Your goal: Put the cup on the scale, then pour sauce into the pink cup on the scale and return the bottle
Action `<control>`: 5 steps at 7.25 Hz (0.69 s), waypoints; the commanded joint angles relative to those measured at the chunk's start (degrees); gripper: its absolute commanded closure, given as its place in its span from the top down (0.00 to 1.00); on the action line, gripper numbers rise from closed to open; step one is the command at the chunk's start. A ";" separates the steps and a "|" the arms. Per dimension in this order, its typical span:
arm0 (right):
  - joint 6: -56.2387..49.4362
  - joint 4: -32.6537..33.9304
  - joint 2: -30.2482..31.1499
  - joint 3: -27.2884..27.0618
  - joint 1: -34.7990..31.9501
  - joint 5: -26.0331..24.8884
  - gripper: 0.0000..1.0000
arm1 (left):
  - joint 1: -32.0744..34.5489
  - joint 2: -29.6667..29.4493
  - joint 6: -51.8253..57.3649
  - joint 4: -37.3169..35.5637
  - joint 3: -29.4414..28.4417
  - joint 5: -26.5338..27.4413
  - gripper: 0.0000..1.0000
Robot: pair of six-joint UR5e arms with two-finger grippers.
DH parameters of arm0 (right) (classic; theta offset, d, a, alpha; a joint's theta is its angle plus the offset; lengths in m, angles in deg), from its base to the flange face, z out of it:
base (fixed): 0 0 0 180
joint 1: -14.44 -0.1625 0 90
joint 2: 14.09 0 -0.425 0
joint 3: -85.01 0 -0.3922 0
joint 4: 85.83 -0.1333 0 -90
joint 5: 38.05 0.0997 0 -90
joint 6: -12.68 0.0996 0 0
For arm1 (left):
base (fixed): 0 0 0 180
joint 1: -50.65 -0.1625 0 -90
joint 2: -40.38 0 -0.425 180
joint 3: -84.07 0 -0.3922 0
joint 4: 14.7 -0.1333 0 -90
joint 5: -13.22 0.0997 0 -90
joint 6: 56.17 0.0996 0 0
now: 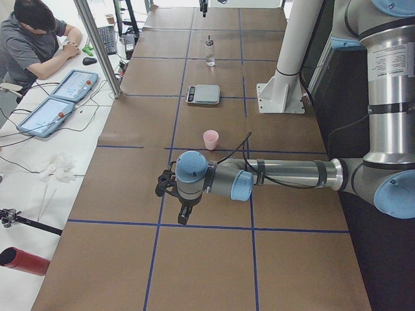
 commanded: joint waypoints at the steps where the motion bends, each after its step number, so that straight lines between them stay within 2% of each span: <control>1: 0.11 -6.90 -3.16 0.39 0.51 -0.58 1.00 | -0.27 -0.84 -0.24 13.29 0.12 0.21 1.00; 3: 0.20 -6.90 -4.40 0.21 0.42 -0.40 1.00 | -0.27 -3.91 -0.41 26.94 -1.97 0.48 1.00; 5: 1.67 -7.60 -4.58 0.04 0.25 -0.23 1.00 | -0.19 -5.95 -1.02 31.80 -3.57 0.04 1.00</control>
